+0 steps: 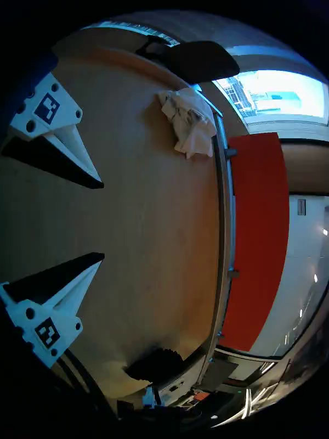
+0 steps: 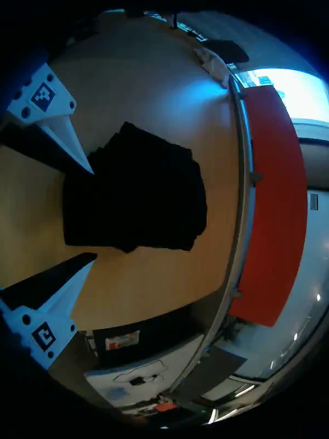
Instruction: Fold towel
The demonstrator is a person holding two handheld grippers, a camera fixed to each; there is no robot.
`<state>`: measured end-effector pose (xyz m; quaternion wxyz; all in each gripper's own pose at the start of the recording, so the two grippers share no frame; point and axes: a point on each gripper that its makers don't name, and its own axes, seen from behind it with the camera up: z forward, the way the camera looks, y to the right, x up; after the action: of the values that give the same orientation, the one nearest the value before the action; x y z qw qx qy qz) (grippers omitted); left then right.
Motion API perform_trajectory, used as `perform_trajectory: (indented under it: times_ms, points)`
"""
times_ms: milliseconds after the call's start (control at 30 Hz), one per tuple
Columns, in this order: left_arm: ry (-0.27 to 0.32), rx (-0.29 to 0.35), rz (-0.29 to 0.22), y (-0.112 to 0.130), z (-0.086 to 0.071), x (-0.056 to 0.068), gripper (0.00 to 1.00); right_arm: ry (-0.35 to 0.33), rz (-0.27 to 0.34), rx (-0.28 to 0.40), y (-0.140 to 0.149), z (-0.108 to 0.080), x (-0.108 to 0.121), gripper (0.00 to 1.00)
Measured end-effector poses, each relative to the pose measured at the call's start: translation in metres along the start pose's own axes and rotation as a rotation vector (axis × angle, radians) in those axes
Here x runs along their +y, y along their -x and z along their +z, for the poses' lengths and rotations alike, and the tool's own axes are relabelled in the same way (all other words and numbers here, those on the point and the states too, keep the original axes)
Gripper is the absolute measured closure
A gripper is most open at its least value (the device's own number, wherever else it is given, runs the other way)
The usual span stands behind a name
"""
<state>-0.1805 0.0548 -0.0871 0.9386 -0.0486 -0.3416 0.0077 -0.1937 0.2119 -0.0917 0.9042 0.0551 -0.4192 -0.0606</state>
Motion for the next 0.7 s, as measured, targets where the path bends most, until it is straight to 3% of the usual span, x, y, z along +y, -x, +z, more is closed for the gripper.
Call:
perform_trajectory:
  times_ms: [467, 700]
  points:
    - [-0.004, 0.041, -0.024, -0.010, -0.004, -0.012, 0.14, 0.022, 0.057, 0.126, -0.040, -0.018, -0.020, 0.00]
    - [-0.011, 0.085, -0.036, -0.022, -0.007, -0.018, 0.14, 0.035, 0.086, 0.256, -0.079, -0.036, -0.035, 0.00]
